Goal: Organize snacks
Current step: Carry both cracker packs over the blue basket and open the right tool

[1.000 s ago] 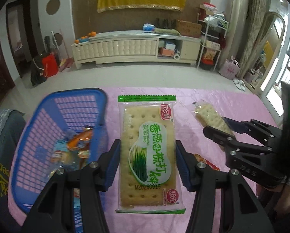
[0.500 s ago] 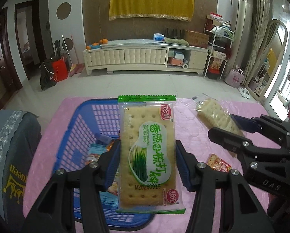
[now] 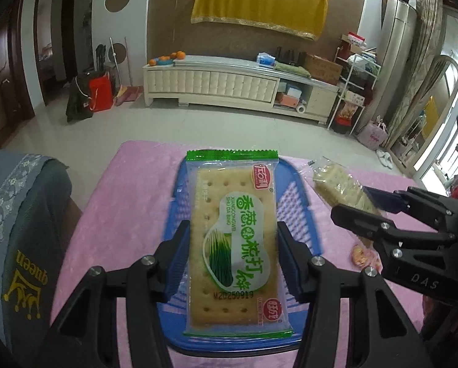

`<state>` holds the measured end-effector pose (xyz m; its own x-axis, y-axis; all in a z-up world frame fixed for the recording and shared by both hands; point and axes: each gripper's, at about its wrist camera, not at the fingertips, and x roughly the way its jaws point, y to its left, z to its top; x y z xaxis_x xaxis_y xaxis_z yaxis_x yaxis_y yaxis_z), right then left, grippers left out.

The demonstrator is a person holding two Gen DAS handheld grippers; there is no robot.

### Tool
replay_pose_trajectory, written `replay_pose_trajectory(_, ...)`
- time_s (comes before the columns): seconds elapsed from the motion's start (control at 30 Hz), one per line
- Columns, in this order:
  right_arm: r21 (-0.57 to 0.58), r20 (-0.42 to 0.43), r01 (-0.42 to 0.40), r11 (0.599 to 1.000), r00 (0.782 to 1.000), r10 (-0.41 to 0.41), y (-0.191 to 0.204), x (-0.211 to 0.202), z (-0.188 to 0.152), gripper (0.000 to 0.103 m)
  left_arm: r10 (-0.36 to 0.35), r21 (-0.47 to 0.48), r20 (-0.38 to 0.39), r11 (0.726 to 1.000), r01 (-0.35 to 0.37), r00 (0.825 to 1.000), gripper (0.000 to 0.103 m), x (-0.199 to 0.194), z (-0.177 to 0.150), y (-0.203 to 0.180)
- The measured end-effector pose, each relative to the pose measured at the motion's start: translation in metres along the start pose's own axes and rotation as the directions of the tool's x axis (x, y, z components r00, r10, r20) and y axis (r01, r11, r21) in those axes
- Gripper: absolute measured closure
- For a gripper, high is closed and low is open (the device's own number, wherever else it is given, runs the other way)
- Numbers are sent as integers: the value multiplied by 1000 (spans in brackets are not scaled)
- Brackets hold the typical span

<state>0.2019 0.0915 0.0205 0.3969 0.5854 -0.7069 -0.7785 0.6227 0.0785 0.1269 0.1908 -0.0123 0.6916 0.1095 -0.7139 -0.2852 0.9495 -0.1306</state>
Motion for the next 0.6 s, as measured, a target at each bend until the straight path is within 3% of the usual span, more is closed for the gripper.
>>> replay_pose_trajectory(0.33,8,-121,58,998,991,-57,25,48,4,54,-5,20,10,1000,5,1000,52,6,-3,21)
replay_pose_trajectory(0.4,-10,-136,96,995,986,-97,31,53,2,54,-10,23,13,1000,10,1000,52,5,-6,21)
replay_pose_trajectory(0.6,-21,-155,99,995,983,-101,36,55,-1,52,-17,25,15,1000,16,1000,52,2,-12,19)
